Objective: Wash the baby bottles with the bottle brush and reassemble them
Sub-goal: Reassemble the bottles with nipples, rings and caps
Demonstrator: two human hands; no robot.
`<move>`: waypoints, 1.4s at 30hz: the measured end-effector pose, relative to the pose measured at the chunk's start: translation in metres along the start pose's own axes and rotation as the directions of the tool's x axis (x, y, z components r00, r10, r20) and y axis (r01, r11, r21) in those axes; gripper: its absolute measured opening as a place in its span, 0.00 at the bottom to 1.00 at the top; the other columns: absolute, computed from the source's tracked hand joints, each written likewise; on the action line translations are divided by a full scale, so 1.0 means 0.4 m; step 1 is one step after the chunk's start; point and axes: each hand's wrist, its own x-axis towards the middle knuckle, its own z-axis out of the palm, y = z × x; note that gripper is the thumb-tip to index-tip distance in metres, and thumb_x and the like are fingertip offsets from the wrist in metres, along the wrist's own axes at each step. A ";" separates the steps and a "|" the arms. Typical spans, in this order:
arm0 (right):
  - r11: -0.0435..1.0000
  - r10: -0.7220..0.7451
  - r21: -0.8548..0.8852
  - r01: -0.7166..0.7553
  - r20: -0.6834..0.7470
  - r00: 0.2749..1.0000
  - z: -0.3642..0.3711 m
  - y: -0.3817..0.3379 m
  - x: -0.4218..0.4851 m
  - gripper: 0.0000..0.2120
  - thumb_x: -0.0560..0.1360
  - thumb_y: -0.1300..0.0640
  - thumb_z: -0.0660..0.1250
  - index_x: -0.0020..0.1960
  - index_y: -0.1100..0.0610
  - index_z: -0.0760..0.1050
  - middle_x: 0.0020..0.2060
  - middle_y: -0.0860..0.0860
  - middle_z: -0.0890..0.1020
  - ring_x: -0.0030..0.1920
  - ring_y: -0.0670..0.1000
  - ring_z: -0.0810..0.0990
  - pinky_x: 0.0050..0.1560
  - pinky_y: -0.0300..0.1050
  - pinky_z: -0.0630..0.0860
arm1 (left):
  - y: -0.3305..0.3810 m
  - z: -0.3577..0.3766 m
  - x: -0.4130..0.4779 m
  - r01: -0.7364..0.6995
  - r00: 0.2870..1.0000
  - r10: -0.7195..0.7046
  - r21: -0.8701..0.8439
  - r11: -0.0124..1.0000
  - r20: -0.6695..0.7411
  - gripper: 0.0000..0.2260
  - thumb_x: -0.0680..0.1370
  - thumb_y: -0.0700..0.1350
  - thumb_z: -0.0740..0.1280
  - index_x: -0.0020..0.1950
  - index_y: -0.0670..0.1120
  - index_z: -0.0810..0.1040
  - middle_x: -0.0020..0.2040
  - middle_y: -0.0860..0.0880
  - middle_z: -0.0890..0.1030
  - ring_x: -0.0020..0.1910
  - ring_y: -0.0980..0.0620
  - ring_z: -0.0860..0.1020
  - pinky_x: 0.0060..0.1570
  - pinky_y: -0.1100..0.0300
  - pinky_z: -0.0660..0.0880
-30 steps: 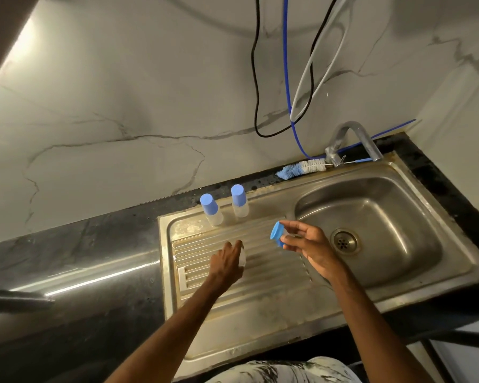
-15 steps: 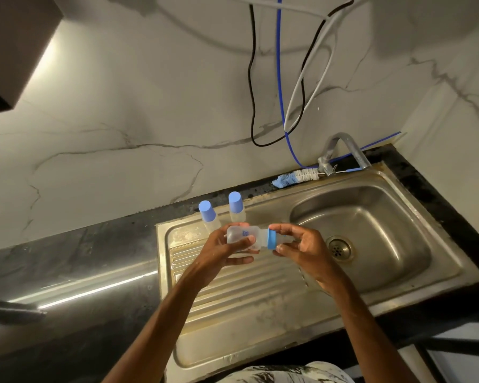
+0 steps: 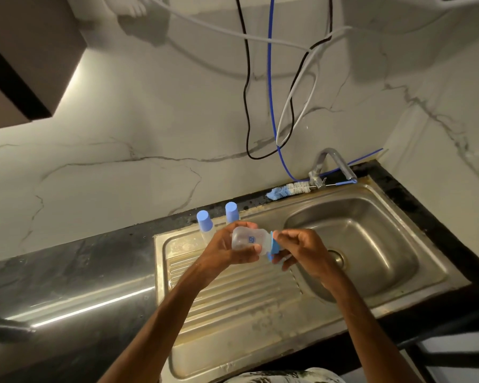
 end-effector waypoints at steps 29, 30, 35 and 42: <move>0.995 -0.086 0.049 0.086 -0.013 0.996 0.003 -0.056 -0.034 0.19 0.73 0.56 0.77 0.62 0.56 0.79 0.53 0.53 0.86 0.48 0.56 0.87 0.46 0.55 0.85 | 0.031 -0.016 0.010 -0.055 0.998 0.056 -0.019 0.998 0.027 0.22 0.73 0.36 0.78 0.65 0.44 0.77 0.63 0.40 0.78 0.62 0.39 0.80 0.58 0.38 0.80; 0.997 -0.074 0.034 0.075 -0.019 0.997 0.001 -0.055 -0.034 0.18 0.73 0.54 0.77 0.60 0.58 0.80 0.50 0.54 0.86 0.46 0.57 0.88 0.45 0.56 0.85 | 0.029 -0.017 0.011 -0.063 0.997 0.063 0.000 0.998 0.050 0.22 0.73 0.35 0.77 0.65 0.43 0.77 0.63 0.41 0.78 0.61 0.41 0.80 0.58 0.39 0.80; 0.999 0.010 -0.044 -0.017 -0.146 0.989 0.014 -0.067 -0.030 0.27 0.78 0.40 0.67 0.42 0.65 0.81 0.31 0.60 0.84 0.29 0.60 0.83 0.31 0.48 0.81 | 0.034 -0.004 0.017 -0.095 0.992 0.090 0.048 0.994 0.089 0.22 0.74 0.37 0.78 0.65 0.44 0.76 0.62 0.44 0.79 0.61 0.42 0.79 0.52 0.49 0.80; 0.998 -0.037 0.052 0.038 -0.008 0.999 -0.014 -0.088 -0.007 0.12 0.78 0.55 0.71 0.61 0.56 0.79 0.48 0.56 0.87 0.48 0.55 0.87 0.45 0.55 0.85 | 0.044 -0.012 0.053 -0.096 0.995 0.096 0.035 0.995 0.000 0.21 0.74 0.38 0.77 0.66 0.46 0.78 0.59 0.42 0.81 0.58 0.42 0.81 0.56 0.44 0.82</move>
